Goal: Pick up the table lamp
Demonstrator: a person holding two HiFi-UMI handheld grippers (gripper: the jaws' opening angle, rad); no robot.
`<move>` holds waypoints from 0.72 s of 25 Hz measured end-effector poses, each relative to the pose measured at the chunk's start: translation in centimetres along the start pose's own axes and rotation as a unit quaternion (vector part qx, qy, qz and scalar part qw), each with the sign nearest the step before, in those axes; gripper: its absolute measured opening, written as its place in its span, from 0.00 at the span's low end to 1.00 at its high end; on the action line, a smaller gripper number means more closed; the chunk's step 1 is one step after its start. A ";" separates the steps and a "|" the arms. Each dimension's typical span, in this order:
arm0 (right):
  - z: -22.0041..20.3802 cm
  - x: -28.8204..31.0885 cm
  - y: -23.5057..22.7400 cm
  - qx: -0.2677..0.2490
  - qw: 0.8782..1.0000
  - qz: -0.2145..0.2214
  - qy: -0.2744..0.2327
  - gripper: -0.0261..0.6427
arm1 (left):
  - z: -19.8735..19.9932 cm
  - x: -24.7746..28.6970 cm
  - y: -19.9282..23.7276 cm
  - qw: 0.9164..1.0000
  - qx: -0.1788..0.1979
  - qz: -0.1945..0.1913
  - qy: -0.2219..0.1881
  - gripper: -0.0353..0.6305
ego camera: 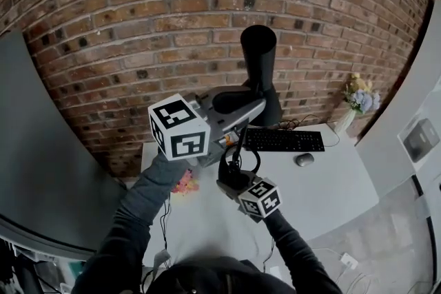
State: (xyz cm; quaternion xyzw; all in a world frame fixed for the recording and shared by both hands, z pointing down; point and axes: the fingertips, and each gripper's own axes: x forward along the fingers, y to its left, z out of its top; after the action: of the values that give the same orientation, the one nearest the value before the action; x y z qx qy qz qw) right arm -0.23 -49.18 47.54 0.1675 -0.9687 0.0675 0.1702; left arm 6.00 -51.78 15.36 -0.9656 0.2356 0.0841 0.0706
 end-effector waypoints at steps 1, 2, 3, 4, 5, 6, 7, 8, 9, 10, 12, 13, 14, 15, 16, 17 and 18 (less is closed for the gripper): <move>1.0 0.0 -0.3 -0.004 1.000 0.002 -0.003 0.27 | 0.9 0.2 0.3 1.000 0.006 0.000 -0.004 0.14; 1.9 0.0 -0.5 -0.008 1.000 0.004 -0.006 0.27 | 1.7 0.3 0.5 1.000 0.009 -0.001 -0.008 0.14; 2.6 0.0 -0.6 -0.012 1.000 0.006 -0.007 0.27 | 2.4 0.4 0.7 1.000 0.012 -0.001 -0.013 0.14; 3.2 0.0 -0.7 -0.017 1.000 0.008 -0.008 0.27 | 2.9 0.4 0.9 1.000 0.015 -0.001 -0.018 0.14; 3.6 0.1 -0.8 -0.021 1.000 0.008 -0.006 0.27 | 3.3 0.4 1.0 1.000 0.018 0.000 -0.023 0.14; 3.8 0.2 -0.8 -0.024 1.000 0.008 -0.002 0.27 | 3.5 0.2 1.1 0.999 0.019 0.002 -0.026 0.14; 3.8 0.2 -0.8 -0.026 1.000 0.007 0.001 0.27 | 3.6 0.1 1.2 0.999 0.020 0.004 -0.028 0.14; 3.8 0.2 -0.8 -0.027 1.000 0.007 0.003 0.27 | 3.6 0.0 1.3 0.999 0.020 0.006 -0.028 0.14; 3.8 0.2 -0.7 -0.028 1.000 0.008 0.004 0.27 | 3.6 0.0 1.4 0.999 0.019 0.009 -0.027 0.14; 3.8 0.1 -0.7 -0.028 1.000 0.009 0.004 0.27 | 3.6 0.0 1.5 0.999 0.020 0.011 -0.025 0.14; 3.7 0.1 -0.6 -0.026 1.000 0.012 0.004 0.27 | 3.5 0.0 1.6 0.999 0.022 0.013 -0.020 0.14; 3.7 0.1 -0.5 -0.026 1.000 0.013 0.004 0.27 | 3.4 0.1 1.5 0.999 0.023 0.012 -0.019 0.14; 3.7 0.2 -0.5 -0.026 1.000 0.014 0.004 0.27 | 3.4 0.1 1.5 0.999 0.023 0.011 -0.019 0.14; 3.7 0.2 -0.5 -0.026 1.000 0.015 0.003 0.27 | 3.4 0.1 1.5 0.999 0.024 0.011 -0.019 0.14; 3.7 0.3 -0.5 -0.025 1.000 0.015 0.002 0.27 | 3.4 0.1 1.5 0.999 0.025 0.011 -0.019 0.14; 3.7 0.3 -0.5 -0.025 1.000 0.015 0.002 0.27 | 3.3 0.1 1.5 0.999 0.026 0.012 -0.019 0.14; 3.7 0.3 -0.5 -0.025 1.000 0.014 0.001 0.27 | 3.3 0.1 1.5 0.999 0.025 0.014 -0.020 0.14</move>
State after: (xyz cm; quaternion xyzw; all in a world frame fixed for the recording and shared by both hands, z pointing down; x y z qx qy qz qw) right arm -1.42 -50.45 44.27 0.1490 -0.9723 0.0457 0.1740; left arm 4.94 -52.58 11.96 -0.9584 0.2492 0.0983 0.0988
